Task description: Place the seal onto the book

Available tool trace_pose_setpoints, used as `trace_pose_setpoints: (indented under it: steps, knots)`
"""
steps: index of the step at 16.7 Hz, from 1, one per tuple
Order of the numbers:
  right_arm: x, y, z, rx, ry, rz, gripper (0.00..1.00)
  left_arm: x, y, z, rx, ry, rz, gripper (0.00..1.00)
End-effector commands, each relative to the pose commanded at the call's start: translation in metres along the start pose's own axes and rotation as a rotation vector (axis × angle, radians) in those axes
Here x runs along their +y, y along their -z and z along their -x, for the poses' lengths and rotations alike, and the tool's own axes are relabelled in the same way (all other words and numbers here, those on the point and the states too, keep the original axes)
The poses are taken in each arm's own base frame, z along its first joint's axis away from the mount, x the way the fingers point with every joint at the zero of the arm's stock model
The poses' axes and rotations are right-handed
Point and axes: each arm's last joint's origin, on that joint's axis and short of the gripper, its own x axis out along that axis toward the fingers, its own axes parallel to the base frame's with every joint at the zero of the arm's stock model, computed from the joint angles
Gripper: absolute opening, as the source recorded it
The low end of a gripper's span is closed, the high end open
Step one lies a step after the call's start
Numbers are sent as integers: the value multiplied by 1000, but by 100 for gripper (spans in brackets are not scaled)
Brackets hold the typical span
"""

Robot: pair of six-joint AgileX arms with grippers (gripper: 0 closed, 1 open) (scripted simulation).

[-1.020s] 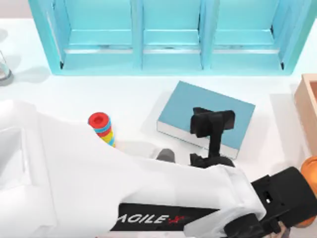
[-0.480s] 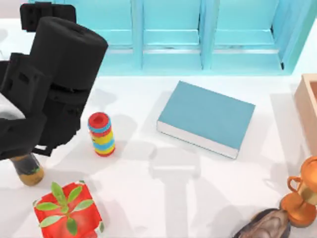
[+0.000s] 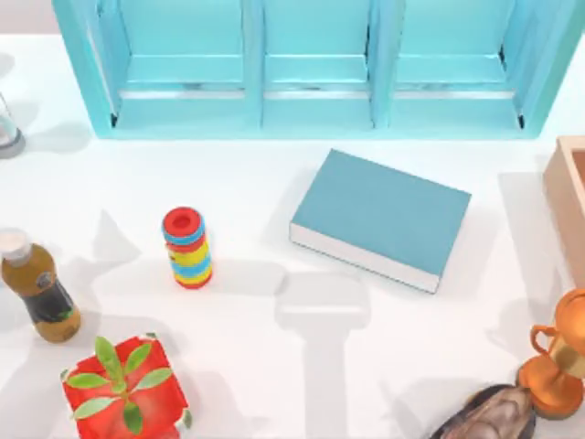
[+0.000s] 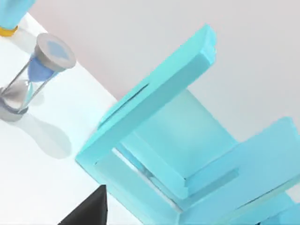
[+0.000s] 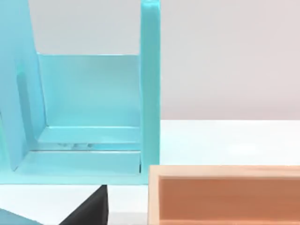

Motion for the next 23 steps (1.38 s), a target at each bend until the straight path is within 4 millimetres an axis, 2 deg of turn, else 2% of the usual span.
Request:
trace_pose_setpoints:
  steps: [5,10,12,19,23]
  knots:
    - [0,0,0,0,0,0,100,53,23,9,-95,113,-479,100]
    - [0,0,0,0,0,0,100,87,47,1,-133,137,-753,100]
    - [0,0,0,0,0,0,100,92,51,-1,-133,137,-790,100]
    - [0,-1,0,9,3,3,100,92,51,-1,-133,137,-792,100]
    - [-3,-22,-3,135,27,27,100,92,51,-1,-133,137,-792,100]
